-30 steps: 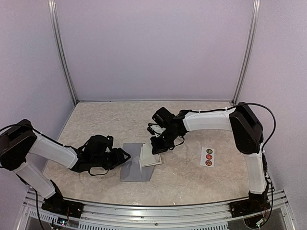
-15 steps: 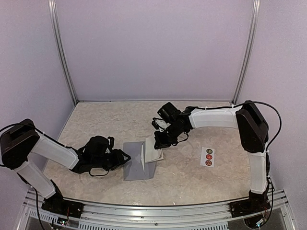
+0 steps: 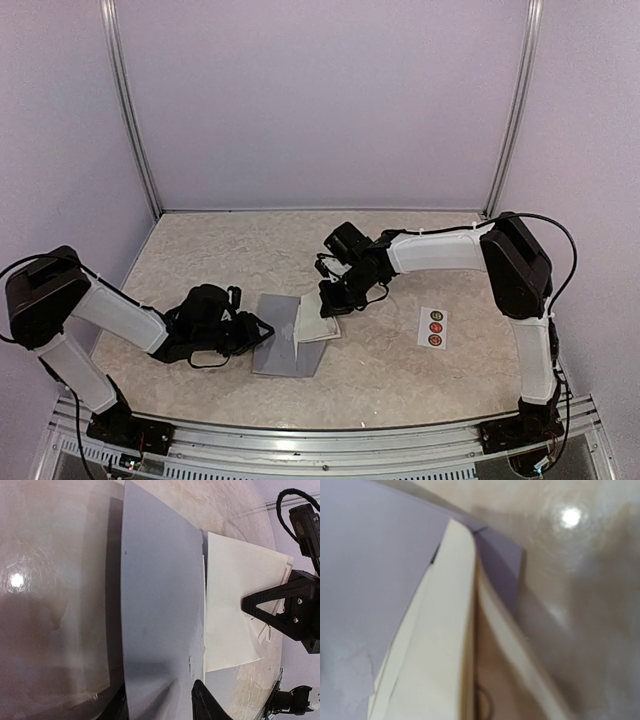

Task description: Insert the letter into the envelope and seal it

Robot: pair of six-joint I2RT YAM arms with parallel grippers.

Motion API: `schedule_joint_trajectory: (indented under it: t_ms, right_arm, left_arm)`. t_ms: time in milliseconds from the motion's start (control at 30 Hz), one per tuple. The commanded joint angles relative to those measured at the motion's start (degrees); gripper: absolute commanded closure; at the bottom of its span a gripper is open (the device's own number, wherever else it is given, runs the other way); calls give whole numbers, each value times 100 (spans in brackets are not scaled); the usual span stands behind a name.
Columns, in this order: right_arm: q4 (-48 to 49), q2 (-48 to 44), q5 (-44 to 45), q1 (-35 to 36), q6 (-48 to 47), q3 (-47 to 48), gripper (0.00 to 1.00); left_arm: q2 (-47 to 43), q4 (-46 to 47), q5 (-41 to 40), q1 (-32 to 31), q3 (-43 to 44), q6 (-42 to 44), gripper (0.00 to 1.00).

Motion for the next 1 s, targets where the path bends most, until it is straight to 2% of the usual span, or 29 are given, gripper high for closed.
schedule_joint_trajectory:
  t_ms: [0,100,167,300,533,667,967]
  right_arm:
    - [221,122,-123,76,123,-31,100]
    - [262,21,-42,53,169,-121,100]
    - [425,-185,-81,-8,245,-334,100]
    - [835,-725,-283,-208,409,-929,100]
    - [952,-1100,-822,-248,337,-1248,100]
    - [1509,-1198,-1393,-248,503,-1589,100]
    - [2107,-1150,-2001,-246,686,-2006,100]
  left_arm:
    - [130,-54,219,-68,-163,-50,69]
    - [132,16,224,-69,-200,-33,90]
    - [55,151,273,-70,-284,38,100]
    - [-373,671,353,-71,-586,195,100]
    - [-1313,1539,795,-40,-979,648,100]
    - [-1510,1822,1141,4,-1117,696,100]
    - [-1611,2528,1608,22,-1379,601,100]
